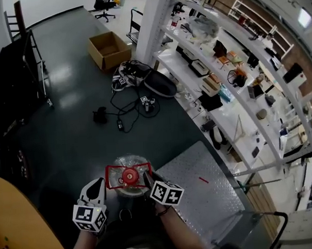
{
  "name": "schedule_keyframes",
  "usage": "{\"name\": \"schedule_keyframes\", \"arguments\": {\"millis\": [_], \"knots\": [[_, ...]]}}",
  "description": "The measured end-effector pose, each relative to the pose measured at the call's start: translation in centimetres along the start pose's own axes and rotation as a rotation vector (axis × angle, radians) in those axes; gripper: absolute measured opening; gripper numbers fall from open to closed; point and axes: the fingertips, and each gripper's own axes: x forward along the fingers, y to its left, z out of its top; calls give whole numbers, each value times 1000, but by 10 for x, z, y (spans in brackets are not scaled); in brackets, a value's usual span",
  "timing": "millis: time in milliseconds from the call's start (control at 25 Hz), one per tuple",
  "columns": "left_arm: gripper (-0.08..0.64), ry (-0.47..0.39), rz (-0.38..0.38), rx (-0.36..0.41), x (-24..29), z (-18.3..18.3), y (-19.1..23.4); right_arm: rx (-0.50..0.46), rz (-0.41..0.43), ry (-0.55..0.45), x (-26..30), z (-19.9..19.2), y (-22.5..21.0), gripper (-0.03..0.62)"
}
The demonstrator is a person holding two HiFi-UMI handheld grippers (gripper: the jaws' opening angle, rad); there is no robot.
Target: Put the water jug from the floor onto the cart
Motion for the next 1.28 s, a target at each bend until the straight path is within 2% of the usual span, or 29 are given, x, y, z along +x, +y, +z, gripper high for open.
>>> {"name": "schedule_keyframes", "arguments": {"millis": [120, 320, 600, 760, 960, 1280], "knots": [[5, -18, -52, 17, 1, -7, -19, -9, -17, -48, -25, -3, -12, 43], [5, -18, -129, 38, -10, -40, -46, -44, -82, -80, -63, -42, -37, 43], [5, 57, -300, 82, 9, -67, -107, 134, -218, -164, -136, -61, -112, 44], [5, 85, -387, 136, 22, -72, -151, 206, -289, -235, -179, -60, -157, 43], [5, 112, -453, 198, 36, -78, -210, 277, -317, -293, -226, -64, -200, 43], [5, 152, -521, 268, 52, -101, -335, 296, -312, -318, -303, -68, -273, 43]]}}
